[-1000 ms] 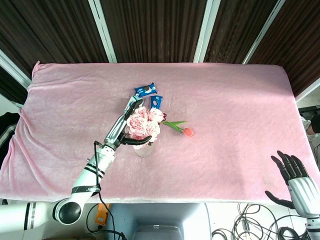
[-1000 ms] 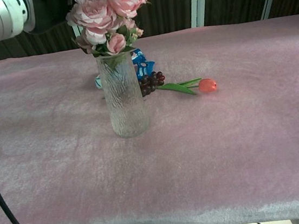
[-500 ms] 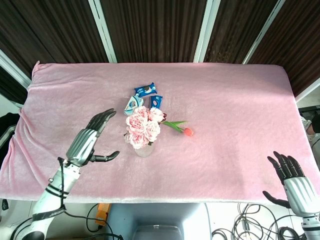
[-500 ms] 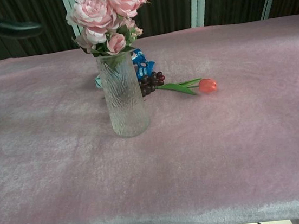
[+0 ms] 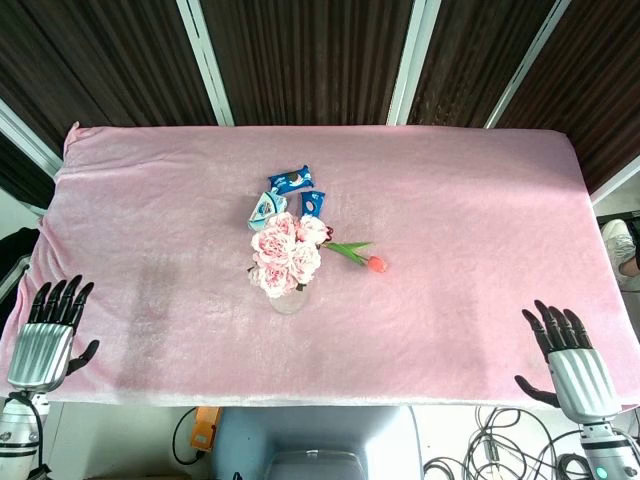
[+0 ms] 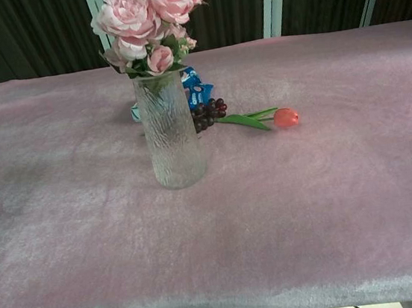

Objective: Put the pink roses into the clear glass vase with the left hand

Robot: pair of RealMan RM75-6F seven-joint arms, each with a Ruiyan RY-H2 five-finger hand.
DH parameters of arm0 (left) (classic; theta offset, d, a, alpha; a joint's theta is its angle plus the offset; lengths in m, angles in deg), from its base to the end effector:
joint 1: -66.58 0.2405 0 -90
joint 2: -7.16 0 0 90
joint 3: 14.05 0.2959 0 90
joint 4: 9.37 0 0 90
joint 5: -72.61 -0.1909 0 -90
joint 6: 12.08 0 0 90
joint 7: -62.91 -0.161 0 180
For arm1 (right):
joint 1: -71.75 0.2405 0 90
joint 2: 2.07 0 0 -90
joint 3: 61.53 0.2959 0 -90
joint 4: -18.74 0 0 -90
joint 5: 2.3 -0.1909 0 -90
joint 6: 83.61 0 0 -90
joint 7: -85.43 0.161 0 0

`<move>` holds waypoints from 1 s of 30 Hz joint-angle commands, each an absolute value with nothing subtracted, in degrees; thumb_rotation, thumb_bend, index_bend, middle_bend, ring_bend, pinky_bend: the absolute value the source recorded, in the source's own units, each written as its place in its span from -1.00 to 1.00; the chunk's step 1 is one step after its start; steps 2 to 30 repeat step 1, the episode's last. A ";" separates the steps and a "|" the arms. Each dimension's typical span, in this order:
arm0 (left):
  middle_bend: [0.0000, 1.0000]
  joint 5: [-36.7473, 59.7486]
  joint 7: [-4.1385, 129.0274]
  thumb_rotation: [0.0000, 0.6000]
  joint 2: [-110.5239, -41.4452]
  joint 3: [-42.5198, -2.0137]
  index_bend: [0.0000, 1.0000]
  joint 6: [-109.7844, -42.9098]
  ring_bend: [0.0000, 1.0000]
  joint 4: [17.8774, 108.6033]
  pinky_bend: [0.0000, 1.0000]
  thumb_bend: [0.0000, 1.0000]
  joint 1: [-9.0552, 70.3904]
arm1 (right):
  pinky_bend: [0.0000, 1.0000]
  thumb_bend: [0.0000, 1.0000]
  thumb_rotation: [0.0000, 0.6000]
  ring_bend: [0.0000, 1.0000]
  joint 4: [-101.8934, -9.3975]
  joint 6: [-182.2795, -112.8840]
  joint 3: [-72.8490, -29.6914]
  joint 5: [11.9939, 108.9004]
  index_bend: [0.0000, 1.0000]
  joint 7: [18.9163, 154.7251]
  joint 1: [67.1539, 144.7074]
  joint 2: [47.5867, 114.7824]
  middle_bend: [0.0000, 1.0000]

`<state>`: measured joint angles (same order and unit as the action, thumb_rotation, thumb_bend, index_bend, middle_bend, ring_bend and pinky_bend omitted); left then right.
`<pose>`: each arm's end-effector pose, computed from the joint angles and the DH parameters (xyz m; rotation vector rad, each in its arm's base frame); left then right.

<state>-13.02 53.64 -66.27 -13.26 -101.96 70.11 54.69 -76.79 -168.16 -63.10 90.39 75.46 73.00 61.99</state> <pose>-0.3415 0.2333 0.1581 -1.4858 -0.6297 -0.8399 -0.3294 -0.1617 0.1702 1.5408 -0.8603 0.7827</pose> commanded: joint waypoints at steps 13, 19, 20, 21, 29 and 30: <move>-1.00 -17.80 55.31 1.00 -70.20 -12.46 -1.00 -108.43 -1.00 66.73 -1.00 -0.52 58.02 | -1.00 -0.41 1.00 -1.00 -76.68 -168.31 -63.19 90.46 -1.00 74.81 72.87 62.38 -1.00; -1.00 -17.80 55.31 1.00 -70.20 -12.46 -1.00 -108.43 -1.00 66.73 -1.00 -0.52 58.02 | -1.00 -0.41 1.00 -1.00 -76.68 -168.31 -63.19 90.46 -1.00 74.81 72.87 62.38 -1.00; -1.00 -17.80 55.31 1.00 -70.20 -12.46 -1.00 -108.43 -1.00 66.73 -1.00 -0.52 58.02 | -1.00 -0.41 1.00 -1.00 -76.68 -168.31 -63.19 90.46 -1.00 74.81 72.87 62.38 -1.00; -1.00 -17.80 55.31 1.00 -70.20 -12.46 -1.00 -108.43 -1.00 66.73 -1.00 -0.52 58.02 | -1.00 -0.41 1.00 -1.00 -76.68 -168.31 -63.19 90.46 -1.00 74.81 72.87 62.38 -1.00; -1.00 -17.80 55.31 1.00 -70.20 -12.46 -1.00 -108.43 -1.00 66.73 -1.00 -0.52 58.02 | -1.00 -0.41 1.00 -1.00 -76.68 -168.31 -63.19 90.46 -1.00 74.81 72.87 62.38 -1.00; -1.00 -17.80 55.31 1.00 -70.20 -12.46 -1.00 -108.43 -1.00 66.73 -1.00 -0.52 58.02 | -1.00 -0.41 1.00 -1.00 -76.68 -168.31 -63.19 90.46 -1.00 74.81 72.87 62.38 -1.00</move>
